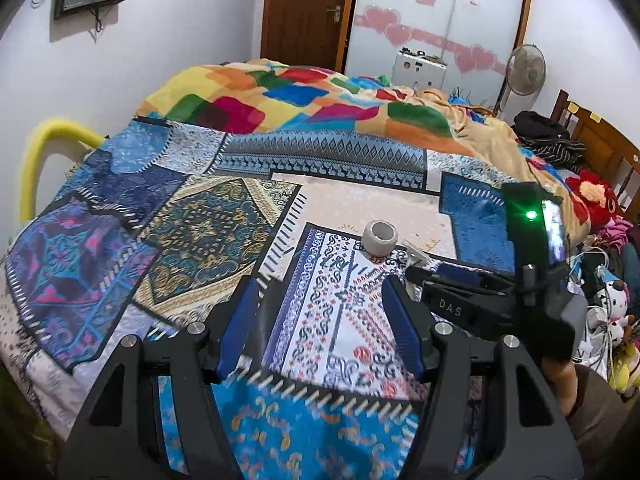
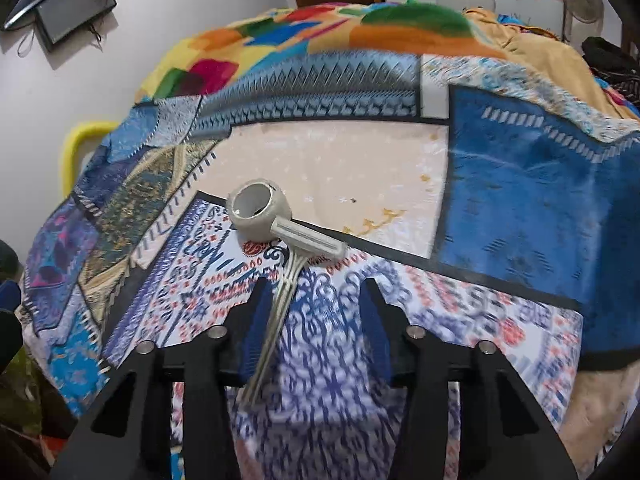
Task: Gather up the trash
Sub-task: 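Grasp the white razor with the right tool while the left tool grasps the tape roll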
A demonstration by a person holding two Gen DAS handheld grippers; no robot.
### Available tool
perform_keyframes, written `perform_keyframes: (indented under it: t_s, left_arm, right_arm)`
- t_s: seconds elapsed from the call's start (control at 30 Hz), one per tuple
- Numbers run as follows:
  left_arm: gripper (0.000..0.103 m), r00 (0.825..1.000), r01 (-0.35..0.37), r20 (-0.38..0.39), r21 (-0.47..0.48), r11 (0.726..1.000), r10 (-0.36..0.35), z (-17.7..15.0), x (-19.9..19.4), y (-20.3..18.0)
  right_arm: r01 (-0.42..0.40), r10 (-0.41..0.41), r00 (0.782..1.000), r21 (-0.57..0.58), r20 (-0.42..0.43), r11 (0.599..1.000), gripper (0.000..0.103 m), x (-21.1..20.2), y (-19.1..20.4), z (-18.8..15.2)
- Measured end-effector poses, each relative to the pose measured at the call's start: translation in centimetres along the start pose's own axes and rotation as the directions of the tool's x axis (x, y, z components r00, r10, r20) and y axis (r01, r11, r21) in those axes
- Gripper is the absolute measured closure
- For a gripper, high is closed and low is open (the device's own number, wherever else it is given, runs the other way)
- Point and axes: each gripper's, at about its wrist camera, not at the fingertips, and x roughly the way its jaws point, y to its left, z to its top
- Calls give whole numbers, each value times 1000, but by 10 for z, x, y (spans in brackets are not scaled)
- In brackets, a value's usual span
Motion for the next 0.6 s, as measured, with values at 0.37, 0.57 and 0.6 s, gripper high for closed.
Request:
perform_keyframes:
  t_s: [0.37,0.57,0.6]
  left_arm:
    - [40,996,15,-88,34,999,-12,16,62,-11]
    - [40,984,72,-168,62,995,-61,25,98,-28]
    - [40,982,82,-173,59,995,-71,27,103,-30]
  right_arm:
    - [6,-5,1000,-53,12,999,94,4,0,4]
    - [-38,36,998,48,42,998,94,-15,-36,4]
    - [-41,39,998,59,50,997,94,-19,-41,3]
